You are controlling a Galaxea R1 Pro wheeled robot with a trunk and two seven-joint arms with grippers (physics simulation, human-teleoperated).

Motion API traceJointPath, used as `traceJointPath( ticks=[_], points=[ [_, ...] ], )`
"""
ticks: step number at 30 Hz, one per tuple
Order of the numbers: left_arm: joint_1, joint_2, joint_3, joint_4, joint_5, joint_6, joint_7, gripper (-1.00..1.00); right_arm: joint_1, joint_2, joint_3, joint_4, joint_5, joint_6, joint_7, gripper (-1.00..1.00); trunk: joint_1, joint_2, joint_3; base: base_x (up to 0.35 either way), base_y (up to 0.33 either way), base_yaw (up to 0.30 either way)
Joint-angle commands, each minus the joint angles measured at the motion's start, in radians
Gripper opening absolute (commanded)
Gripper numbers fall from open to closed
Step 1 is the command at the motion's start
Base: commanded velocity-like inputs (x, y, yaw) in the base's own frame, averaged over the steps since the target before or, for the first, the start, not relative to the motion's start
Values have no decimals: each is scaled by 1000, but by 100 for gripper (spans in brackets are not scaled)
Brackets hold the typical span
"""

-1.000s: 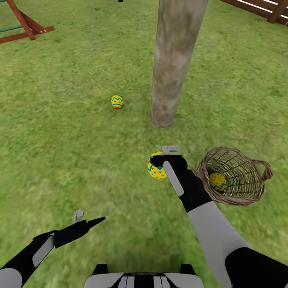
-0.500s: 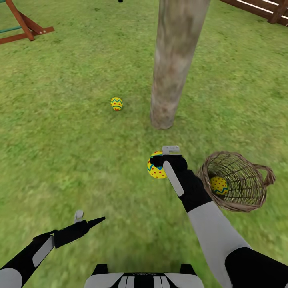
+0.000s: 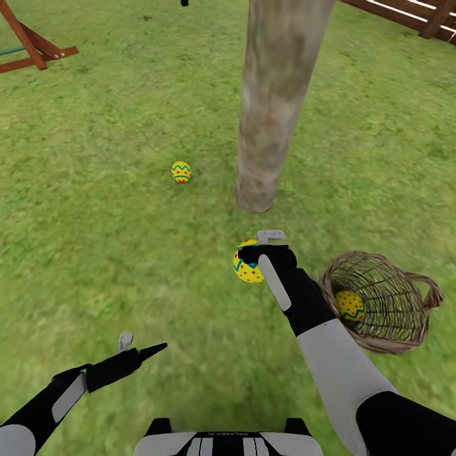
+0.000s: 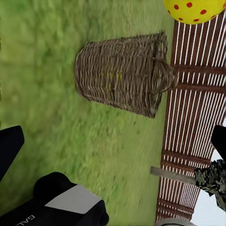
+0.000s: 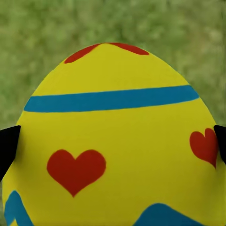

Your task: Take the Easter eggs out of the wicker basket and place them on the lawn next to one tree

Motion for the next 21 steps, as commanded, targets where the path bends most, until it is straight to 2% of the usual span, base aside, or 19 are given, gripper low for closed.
traceJointPath(
  ticks=[1,7,12,21],
  points=[
    [-1,1,-6,0,10,11,-2,100,-1,0,1,-1,-10,2,-11,-100,0,0,-1,235,205,-6],
    [-1,0,-8,0,11,9,-2,100,-1,0,-2,-2,-10,3,-11,-100,0,0,0,209,183,-22],
    [-1,1,-8,-1,11,11,-4,100,-1,0,-2,-3,-10,2,-11,-100,0,0,1,88,67,-195],
    [-1,1,-8,2,11,9,-4,100,-1,0,-4,0,-9,2,-9,-100,0,0,-2,19,11,-12]
  ],
)
